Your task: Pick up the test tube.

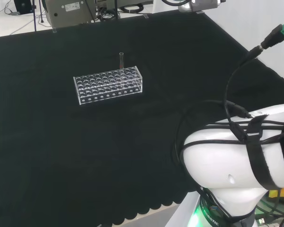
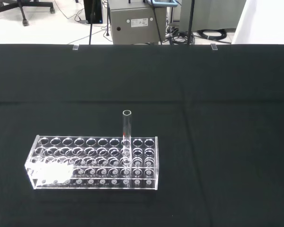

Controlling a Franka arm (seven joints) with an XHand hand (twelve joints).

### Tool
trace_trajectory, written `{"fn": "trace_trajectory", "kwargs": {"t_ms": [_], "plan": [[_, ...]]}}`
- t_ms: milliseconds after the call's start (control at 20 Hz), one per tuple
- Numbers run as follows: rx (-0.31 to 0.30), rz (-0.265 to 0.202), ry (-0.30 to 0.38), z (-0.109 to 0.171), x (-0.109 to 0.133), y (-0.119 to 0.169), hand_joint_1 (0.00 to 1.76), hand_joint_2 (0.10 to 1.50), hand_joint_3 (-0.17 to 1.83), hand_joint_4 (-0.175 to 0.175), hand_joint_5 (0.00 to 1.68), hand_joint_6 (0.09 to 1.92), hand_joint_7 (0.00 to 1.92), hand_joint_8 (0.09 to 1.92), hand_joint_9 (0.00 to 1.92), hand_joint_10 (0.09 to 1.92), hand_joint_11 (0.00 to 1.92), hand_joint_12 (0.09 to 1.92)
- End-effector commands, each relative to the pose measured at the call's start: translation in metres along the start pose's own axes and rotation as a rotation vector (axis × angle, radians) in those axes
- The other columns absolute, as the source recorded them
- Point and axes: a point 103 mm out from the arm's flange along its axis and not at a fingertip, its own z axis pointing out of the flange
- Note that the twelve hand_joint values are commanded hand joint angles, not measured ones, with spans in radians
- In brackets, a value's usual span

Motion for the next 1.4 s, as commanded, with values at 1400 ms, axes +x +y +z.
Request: {"fn": "trace_trajectory", "kwargs": {"t_ms": [1400], "plan": [[0.201, -0.194, 0.026, 0.061, 0.027, 0.164, 0.76, 0.79, 0.39, -0.104, 0.36, 0.10, 0.34, 0.90, 0.33, 0.93, 0.26, 1.54]]}}
